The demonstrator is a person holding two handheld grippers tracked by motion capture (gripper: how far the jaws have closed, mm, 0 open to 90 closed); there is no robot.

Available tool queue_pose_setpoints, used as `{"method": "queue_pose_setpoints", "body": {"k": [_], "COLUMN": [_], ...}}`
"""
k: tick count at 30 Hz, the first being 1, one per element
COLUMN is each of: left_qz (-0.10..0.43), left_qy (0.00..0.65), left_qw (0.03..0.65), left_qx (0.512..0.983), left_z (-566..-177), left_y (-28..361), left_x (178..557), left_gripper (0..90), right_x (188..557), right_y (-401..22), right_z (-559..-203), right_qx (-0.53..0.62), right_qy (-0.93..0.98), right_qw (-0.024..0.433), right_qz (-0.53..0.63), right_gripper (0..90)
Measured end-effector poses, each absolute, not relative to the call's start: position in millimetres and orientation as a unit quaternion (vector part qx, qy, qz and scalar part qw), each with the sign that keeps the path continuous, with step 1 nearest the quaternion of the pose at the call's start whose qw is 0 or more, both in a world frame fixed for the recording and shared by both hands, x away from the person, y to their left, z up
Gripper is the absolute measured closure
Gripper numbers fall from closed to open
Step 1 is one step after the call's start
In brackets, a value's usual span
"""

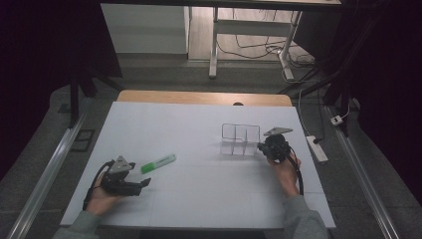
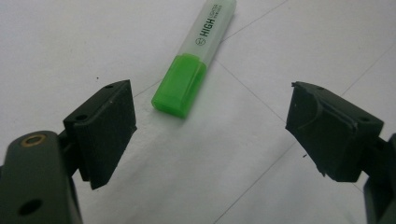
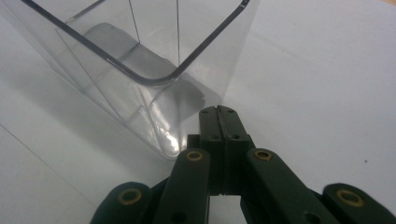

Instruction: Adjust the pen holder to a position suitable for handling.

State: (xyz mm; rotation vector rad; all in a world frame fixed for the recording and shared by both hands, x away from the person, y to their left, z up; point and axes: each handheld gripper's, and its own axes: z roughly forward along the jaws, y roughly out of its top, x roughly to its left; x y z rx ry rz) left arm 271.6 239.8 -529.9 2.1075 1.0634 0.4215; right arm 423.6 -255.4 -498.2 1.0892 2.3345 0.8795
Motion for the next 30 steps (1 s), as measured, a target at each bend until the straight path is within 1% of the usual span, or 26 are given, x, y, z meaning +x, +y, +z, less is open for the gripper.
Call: {"method": "queue_pose_setpoints", "body": {"k": [30], "left_qz": [0.163], "left_qy": [0.412], "left_qw": [0.358], "left_qx": [0.822], "left_z": [-531], "left_y": [239], "left_x": [272], "left_gripper": [15.6], "right_x": [425], "right_y": [-223], "right_z": [-499], "right_qx": [0.372], "right_qy": [0.847], "right_qw": [0.205], "right_qz": [0.319], "right_gripper": [89.7]}}
